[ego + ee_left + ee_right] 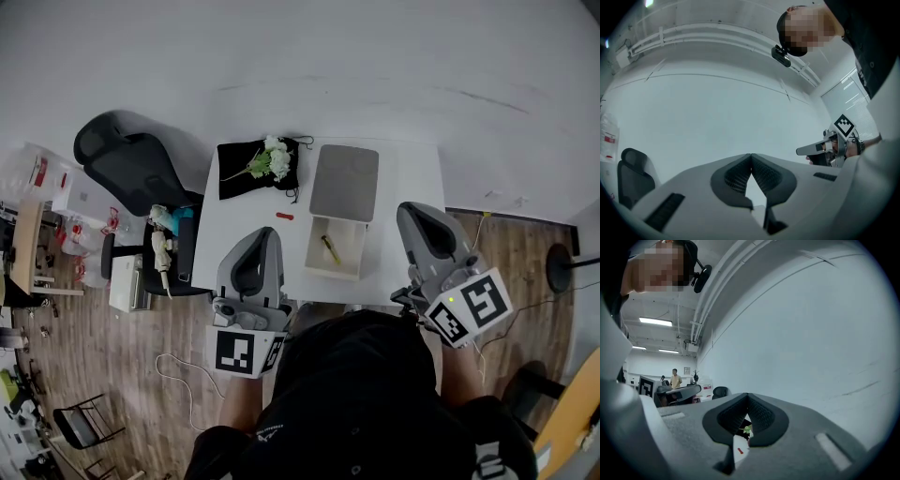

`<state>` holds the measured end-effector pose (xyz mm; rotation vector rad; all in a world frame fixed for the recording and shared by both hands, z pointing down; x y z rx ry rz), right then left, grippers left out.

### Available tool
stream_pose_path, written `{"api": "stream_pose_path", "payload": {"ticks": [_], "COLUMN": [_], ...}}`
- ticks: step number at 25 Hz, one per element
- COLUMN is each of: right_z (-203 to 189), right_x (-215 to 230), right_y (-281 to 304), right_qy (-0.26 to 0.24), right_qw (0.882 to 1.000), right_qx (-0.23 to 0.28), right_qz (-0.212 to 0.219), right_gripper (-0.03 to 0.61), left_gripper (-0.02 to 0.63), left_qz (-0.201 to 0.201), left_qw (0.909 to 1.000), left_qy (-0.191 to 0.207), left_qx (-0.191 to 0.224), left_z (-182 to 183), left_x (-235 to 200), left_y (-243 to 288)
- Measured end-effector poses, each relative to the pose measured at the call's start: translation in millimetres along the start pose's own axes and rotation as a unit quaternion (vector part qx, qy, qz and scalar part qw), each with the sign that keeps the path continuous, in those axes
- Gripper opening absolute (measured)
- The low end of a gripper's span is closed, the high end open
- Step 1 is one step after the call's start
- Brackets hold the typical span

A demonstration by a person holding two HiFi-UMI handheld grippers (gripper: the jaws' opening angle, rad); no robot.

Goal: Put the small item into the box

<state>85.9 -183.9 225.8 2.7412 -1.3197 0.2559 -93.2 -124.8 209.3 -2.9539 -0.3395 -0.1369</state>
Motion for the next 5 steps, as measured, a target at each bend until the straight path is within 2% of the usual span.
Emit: {"api": "stream_pose_path", "payload": {"ticks": [5], "right_z": [-5.1], "right_x": [6.5], "right_y": [1.3], "right_qy": [0.002], "right_qw": [1.000], "right_qx": [-0.005], "right_qz": [0.001], "right_gripper": [0.005], "left_gripper": [0.005], "left_qz": [0.005], "left_qw": [1.0000], "left_qy": [0.000], "left_qx": [-0.004], "left_z": [-5.2], "left_x": [1.4], "left_y": [1.0]}}
Point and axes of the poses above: the fingertips, and each gripper's own axes: y forward along the fingers, x to its right, z out of its top, the point moved 1 cm from there along -y, backward along the fingers, and after that the axes turned 3 degrees about y, right-handed, at the moved point
